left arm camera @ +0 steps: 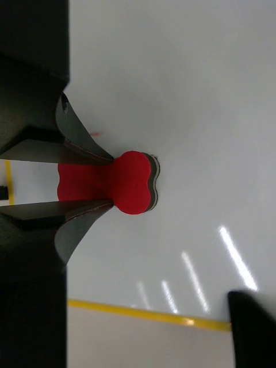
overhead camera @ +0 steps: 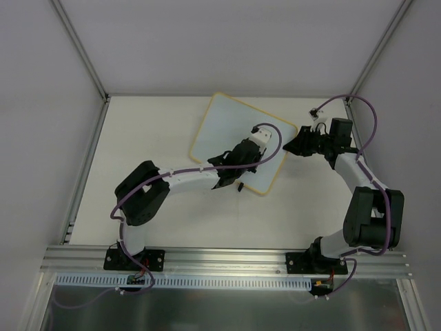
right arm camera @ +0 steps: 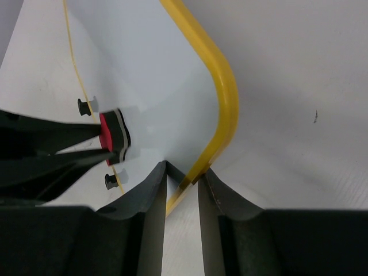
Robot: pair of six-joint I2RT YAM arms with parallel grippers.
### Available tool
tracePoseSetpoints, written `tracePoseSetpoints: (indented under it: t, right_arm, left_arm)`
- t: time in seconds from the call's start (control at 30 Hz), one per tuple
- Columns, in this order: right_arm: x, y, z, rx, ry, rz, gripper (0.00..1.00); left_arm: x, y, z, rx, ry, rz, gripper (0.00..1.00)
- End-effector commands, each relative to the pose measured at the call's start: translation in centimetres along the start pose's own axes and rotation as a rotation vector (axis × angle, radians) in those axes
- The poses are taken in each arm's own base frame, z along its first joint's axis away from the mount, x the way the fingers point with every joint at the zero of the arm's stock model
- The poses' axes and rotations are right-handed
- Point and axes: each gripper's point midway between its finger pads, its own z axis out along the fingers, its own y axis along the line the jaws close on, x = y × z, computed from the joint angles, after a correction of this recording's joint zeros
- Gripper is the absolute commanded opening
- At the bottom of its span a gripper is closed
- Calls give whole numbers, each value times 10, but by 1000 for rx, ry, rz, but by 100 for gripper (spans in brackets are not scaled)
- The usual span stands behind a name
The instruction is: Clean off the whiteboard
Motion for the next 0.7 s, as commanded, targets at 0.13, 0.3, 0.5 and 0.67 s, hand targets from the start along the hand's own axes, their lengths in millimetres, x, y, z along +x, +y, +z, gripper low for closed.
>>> tracePoseSetpoints:
  t: [0.13, 0.3, 0.5, 0.67]
  right_arm:
    - [-1, 3, -2, 3, -17, -106, 0]
    - [-1, 4, -3, 5, -21, -111, 0]
    - [-1, 4, -4, 13, -22, -115, 0]
    - [0, 3, -4, 16, -21, -114, 0]
  left_arm:
    - [81, 26, -4, -96, 203, -69, 0]
    - [54, 98, -15, -273, 127, -194, 0]
    - [48, 111, -8, -276, 120, -198, 0]
    - [64, 69, -1, -180, 156, -163, 0]
